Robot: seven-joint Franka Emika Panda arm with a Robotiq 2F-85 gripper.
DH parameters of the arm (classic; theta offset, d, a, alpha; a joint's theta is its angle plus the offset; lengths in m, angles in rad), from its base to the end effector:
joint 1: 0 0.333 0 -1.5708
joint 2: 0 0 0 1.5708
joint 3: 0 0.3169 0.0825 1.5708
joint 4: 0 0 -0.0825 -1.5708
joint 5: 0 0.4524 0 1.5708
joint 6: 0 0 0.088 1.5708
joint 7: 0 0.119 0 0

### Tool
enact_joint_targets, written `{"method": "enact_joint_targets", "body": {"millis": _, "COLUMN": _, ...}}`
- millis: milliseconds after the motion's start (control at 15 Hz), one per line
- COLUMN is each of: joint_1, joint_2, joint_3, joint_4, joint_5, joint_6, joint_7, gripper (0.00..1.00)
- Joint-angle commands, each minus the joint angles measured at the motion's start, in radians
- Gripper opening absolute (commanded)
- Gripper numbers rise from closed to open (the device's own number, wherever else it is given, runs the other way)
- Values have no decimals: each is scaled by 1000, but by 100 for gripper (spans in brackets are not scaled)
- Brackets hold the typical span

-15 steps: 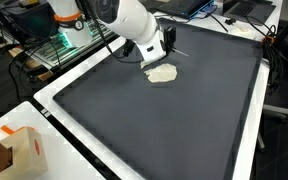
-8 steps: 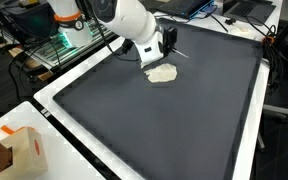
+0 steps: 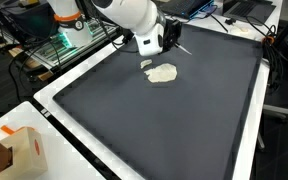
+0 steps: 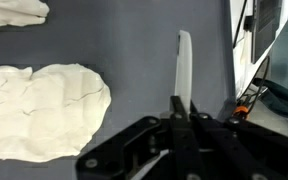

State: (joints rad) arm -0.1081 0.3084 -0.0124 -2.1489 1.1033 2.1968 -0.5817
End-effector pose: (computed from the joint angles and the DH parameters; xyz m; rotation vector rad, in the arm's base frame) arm 0.5986 -0.0323 0.1893 -2.2957 0.3979 -0.0691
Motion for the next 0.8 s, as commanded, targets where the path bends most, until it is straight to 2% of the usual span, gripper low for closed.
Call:
{"method": "enact_joint_targets", "body": {"millis": 0, "joint_1": 25, "joint_2": -74, "joint_3": -8, "joint_4": -37, "joint_5": -19, "joint_6": 8, "joint_7": 118, "gripper": 1}}
{"method": "enact_joint_targets", "body": {"millis": 267, "joint_1": 61, "joint_2": -129, "joint_3": -9, "joint_4": -47, "joint_5": -78, "joint_6": 53, "joint_7": 294, "gripper": 1}}
{"method": "enact_joint_targets", "body": {"millis": 533, "joint_1": 92, "joint_2": -179, "joint_3": -7, "joint_4": -52, "joint_5": -214, "joint_6": 94, "joint_7": 524, "gripper": 1}}
{"method": "enact_joint_targets", "body": {"millis": 733, "joint_1": 104, "joint_2": -211, "joint_3": -3, "joint_4": -47, "joint_5": -317, "joint_6": 68, "joint_7": 679, "gripper": 1}}
